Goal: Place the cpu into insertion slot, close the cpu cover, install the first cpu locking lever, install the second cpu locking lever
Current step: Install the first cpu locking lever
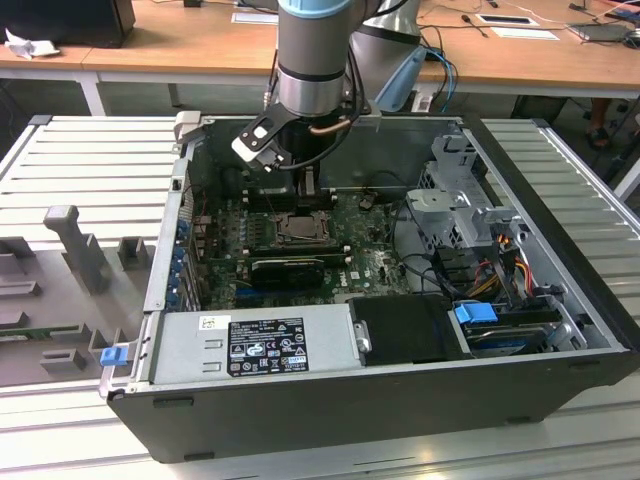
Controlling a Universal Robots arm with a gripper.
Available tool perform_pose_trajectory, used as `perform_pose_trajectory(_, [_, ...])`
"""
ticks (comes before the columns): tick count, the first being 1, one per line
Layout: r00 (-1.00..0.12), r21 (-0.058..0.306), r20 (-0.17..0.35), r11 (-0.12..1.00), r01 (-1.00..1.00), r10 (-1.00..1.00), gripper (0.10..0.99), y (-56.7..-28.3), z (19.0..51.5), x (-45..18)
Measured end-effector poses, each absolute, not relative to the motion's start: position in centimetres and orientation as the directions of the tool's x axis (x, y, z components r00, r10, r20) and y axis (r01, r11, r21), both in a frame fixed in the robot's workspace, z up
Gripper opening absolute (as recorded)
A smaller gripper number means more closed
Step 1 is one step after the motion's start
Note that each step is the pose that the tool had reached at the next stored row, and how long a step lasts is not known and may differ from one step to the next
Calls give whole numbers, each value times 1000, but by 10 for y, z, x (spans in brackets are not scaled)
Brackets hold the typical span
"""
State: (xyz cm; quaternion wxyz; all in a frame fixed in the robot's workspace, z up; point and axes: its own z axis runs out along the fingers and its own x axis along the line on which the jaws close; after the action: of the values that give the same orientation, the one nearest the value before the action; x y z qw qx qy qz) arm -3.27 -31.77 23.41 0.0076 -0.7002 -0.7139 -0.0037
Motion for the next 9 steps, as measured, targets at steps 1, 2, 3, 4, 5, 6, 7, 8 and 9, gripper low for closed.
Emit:
perform_pose_trajectory(1, [-19,-5,16,19,1000,1000,106,-318,235,-33])
perform_pose_trajectory(2, [-19,-5,16,20,1000,1000,106,-318,235,-33])
perform_pose_trajectory(3, [-19,-5,16,19,1000,1000,106,-318,236,-33])
perform_pose_trajectory(4, [-19,-5,16,19,1000,1000,106,-318,237,-33])
perform_pose_trajectory(5, [-19,-5,16,20,1000,1000,106,-318,240,-33])
perform_pose_trajectory(6, [-19,-5,16,20,1000,1000,106,-318,241,-33])
perform_pose_trajectory(7, [-19,-5,16,20,1000,1000,106,-318,242,-33])
perform_pose_trajectory(8, [-19,-5,16,20,1000,1000,106,-318,245,-33])
perform_pose_trajectory(9, [-19,-5,16,20,1000,1000,106,-318,249,-33])
